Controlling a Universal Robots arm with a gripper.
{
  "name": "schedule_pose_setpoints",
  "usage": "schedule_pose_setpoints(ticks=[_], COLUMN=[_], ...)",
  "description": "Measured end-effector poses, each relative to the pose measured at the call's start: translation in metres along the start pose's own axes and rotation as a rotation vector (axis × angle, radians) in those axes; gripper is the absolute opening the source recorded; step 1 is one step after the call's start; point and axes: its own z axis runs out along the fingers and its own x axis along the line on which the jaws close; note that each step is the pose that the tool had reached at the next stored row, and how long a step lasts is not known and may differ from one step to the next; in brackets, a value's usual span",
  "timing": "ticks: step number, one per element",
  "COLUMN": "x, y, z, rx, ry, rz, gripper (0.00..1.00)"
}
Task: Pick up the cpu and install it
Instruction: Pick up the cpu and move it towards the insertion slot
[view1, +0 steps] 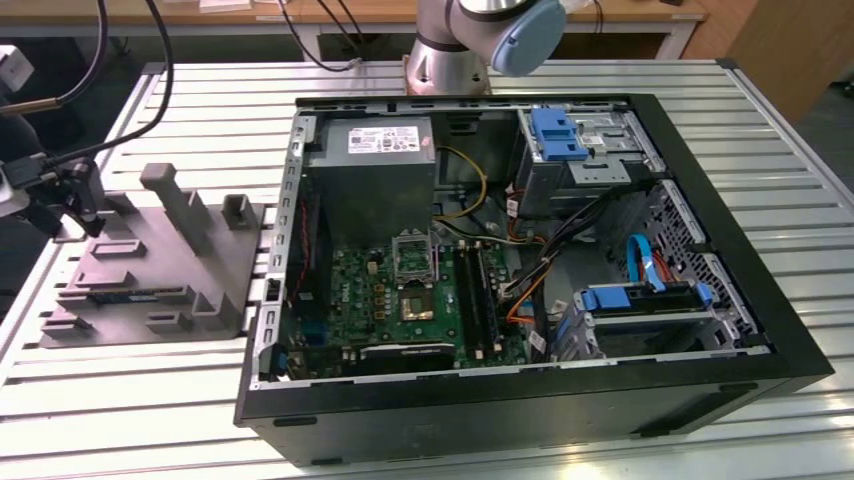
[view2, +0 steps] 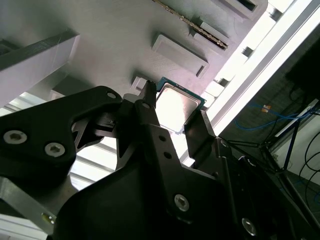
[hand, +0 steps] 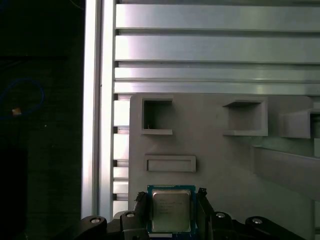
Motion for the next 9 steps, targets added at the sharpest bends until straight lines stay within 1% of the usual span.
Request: schedule_pose_setpoints(ticks=[9], x=[0.0000], y=[0.0001], z=[-0.0022], rx=[0.0001], ry=[0.0001], rz=[0.000], gripper=[0.47])
